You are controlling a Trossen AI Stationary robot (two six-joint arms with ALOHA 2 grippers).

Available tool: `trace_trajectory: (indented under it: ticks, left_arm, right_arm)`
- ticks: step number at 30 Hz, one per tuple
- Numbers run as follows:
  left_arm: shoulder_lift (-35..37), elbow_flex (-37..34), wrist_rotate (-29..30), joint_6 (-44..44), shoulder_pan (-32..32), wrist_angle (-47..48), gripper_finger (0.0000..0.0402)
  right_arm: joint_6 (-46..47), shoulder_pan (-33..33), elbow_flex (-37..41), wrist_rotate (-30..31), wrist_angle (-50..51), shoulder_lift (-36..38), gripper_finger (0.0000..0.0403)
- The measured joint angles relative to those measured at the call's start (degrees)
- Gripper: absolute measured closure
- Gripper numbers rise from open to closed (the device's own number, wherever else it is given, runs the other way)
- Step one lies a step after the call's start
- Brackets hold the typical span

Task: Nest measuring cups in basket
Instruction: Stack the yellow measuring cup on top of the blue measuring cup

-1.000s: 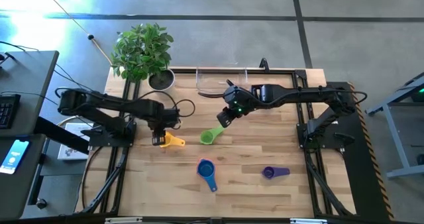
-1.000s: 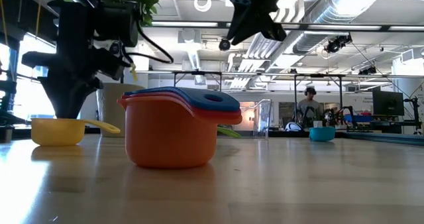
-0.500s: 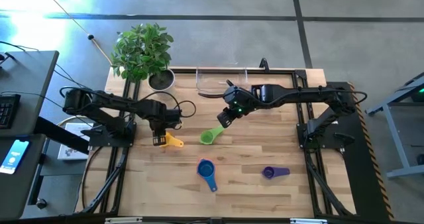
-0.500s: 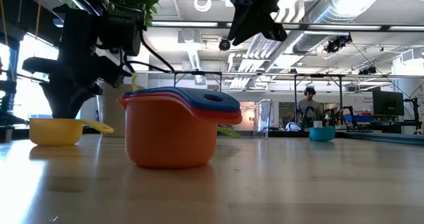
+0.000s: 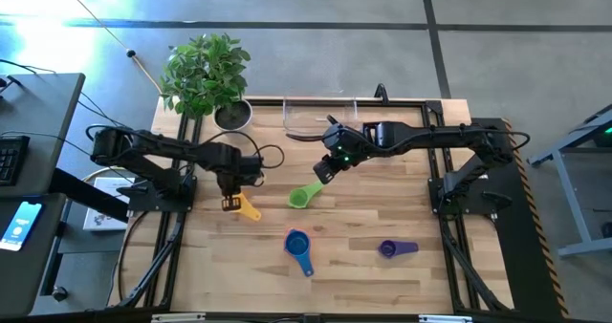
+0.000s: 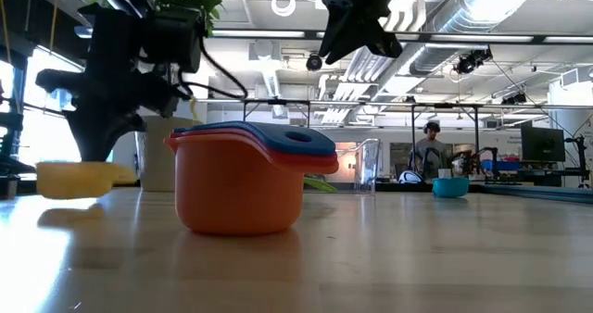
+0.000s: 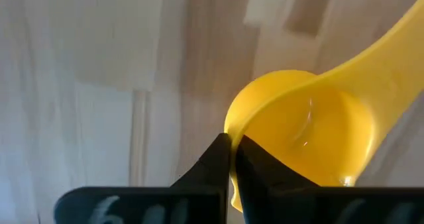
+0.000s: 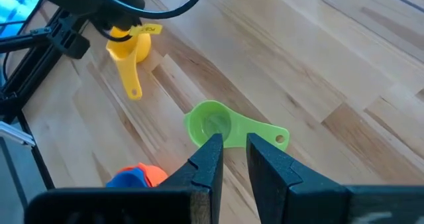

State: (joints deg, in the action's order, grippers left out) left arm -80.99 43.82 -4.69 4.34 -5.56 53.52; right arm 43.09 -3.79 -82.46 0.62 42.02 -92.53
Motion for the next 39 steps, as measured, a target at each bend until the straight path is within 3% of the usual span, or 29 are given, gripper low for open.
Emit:
trace_trajectory:
  ticks: [14,19,31,39]
  left_arm:
    - [0.04,16.69,-0.05,-3.40,7.35,-1.37,0.0399]
    - [0.02,21.09,2.63,-6.42,11.44,-4.99,0.0399]
    - [0.02,24.74,2.60,-15.54,16.68,-19.03,0.0398]
    - [-4.75,24.74,2.32,-16.05,17.26,-21.38,0.0397]
  right_arm:
    - [2.86,-3.13,0.00,9.63,1.38,3.99,0.0343]
    - [3.47,-4.71,0.00,10.93,2.36,5.83,0.0343]
    - [4.94,-6.38,0.00,10.94,3.23,6.03,0.0343]
    - [6.41,-6.36,0.00,12.06,5.01,6.01,0.0343]
